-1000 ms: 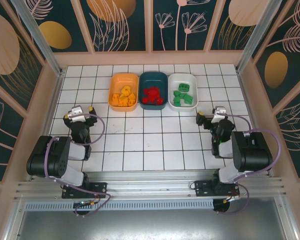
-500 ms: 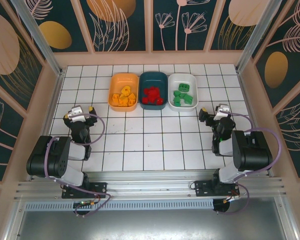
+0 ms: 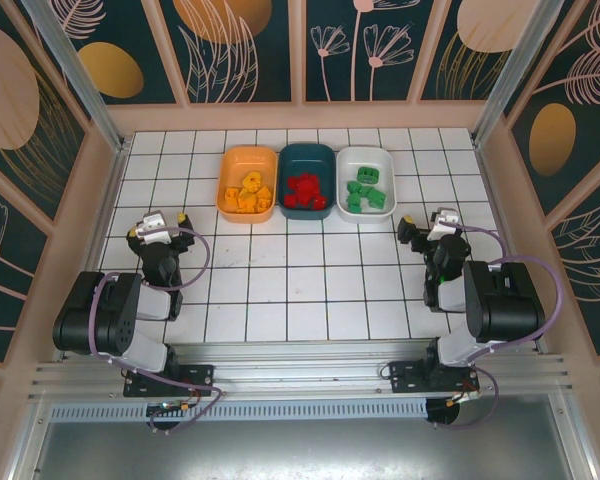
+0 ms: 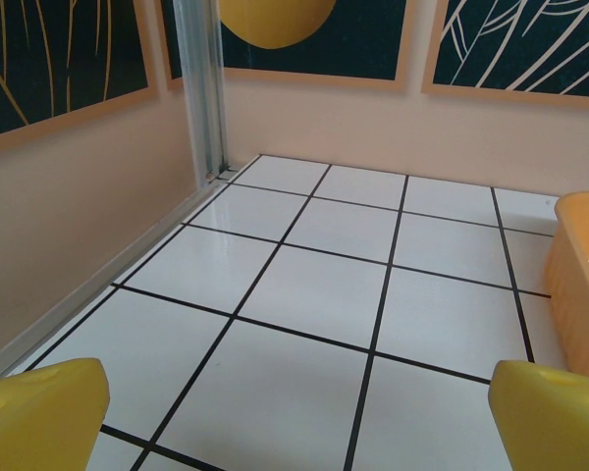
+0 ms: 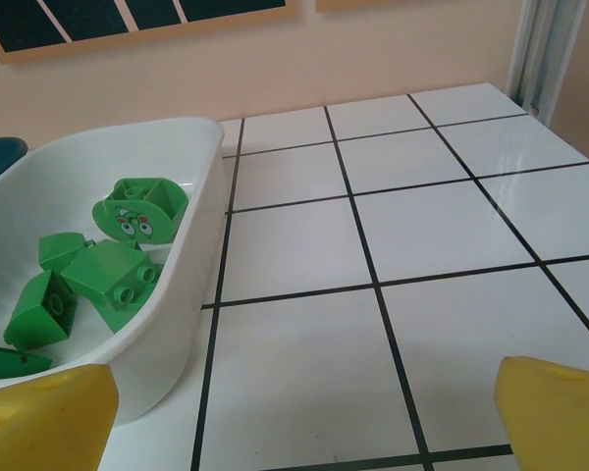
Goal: Sort the legos into containers by color
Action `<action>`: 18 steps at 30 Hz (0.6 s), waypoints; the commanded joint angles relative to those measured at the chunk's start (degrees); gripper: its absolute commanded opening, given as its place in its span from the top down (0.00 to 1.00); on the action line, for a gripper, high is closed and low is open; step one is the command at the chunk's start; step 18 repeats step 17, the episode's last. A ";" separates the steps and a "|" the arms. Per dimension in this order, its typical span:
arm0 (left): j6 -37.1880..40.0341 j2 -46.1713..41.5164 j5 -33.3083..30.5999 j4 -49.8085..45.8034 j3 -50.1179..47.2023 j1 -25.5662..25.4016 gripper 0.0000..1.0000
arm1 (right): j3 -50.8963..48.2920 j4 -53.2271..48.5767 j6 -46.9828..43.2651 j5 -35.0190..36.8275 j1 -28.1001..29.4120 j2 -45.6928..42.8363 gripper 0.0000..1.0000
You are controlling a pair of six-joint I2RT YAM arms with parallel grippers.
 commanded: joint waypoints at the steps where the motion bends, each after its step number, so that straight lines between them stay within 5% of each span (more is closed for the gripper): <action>1: -0.94 0.05 0.80 0.80 0.93 0.26 0.01 | 0.81 1.96 0.34 1.34 0.26 0.03 0.01; 18: -0.90 0.10 0.88 0.98 0.88 0.30 0.01 | 0.69 1.96 0.34 1.38 0.29 0.05 0.01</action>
